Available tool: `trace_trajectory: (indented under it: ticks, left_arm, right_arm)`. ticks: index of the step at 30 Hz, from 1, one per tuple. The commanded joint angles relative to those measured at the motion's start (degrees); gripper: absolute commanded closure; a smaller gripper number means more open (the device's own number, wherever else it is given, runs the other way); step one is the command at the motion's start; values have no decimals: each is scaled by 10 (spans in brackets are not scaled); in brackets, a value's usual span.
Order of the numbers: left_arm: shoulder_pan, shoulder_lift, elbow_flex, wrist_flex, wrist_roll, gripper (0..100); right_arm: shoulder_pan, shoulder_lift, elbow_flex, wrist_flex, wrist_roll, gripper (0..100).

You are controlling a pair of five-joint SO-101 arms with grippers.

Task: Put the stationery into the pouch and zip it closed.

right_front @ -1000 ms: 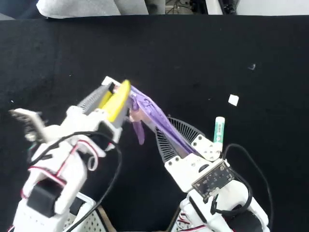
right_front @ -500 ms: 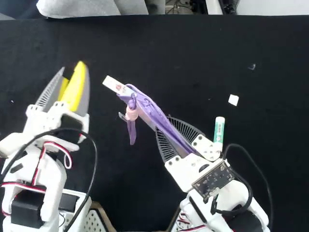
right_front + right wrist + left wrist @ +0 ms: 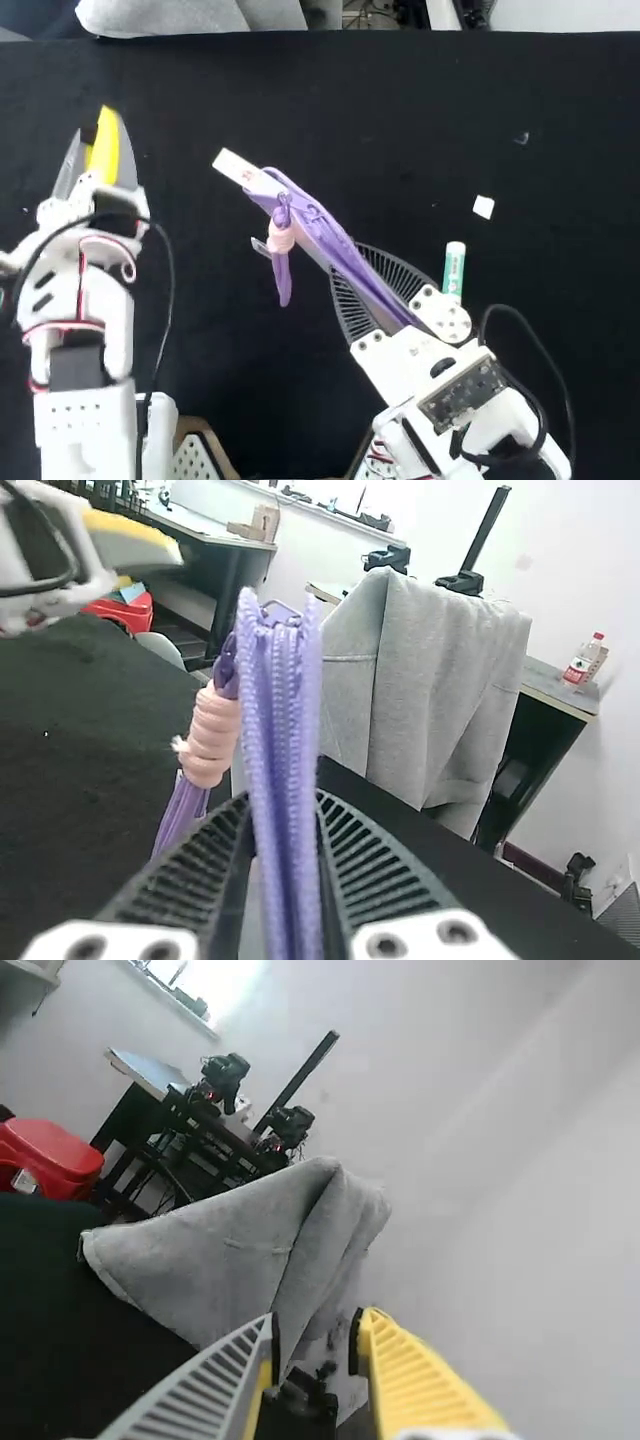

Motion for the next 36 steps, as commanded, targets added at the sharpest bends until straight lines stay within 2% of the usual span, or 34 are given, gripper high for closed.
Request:
trace_trajectory:
  ticks: [1,6,11,14,18,23,28,32,36]
  left_arm:
    - [32,115,-95,17,3,848]
    - [80,199,-190,92,1,848]
    - [154,216,-188,92,-75,851]
    - [175,206,-165,90,-80,851]
    - [179,176,-157,92,-80,851]
    - [220,111,-124,117,-85,850]
    - [278,18,-58,121,-172,852]
    - [260,-57,-40,113,-155,852]
    - [164,-102,-47,105,-94,848]
  right_arm:
    - [-1,-65,-37,1,-4,988]
    - [-2,-65,-37,2,-4,988]
    - [-11,-68,-37,3,-4,988]
    - [-11,-68,-36,3,-4,988]
    - [-11,-68,-34,3,-4,988]
    - [-11,-68,-33,1,-4,988]
    - [-11,-68,-33,0,-4,988]
    - [-8,-68,-32,-3,-4,988]
    - [-7,-67,-29,-9,11,988]
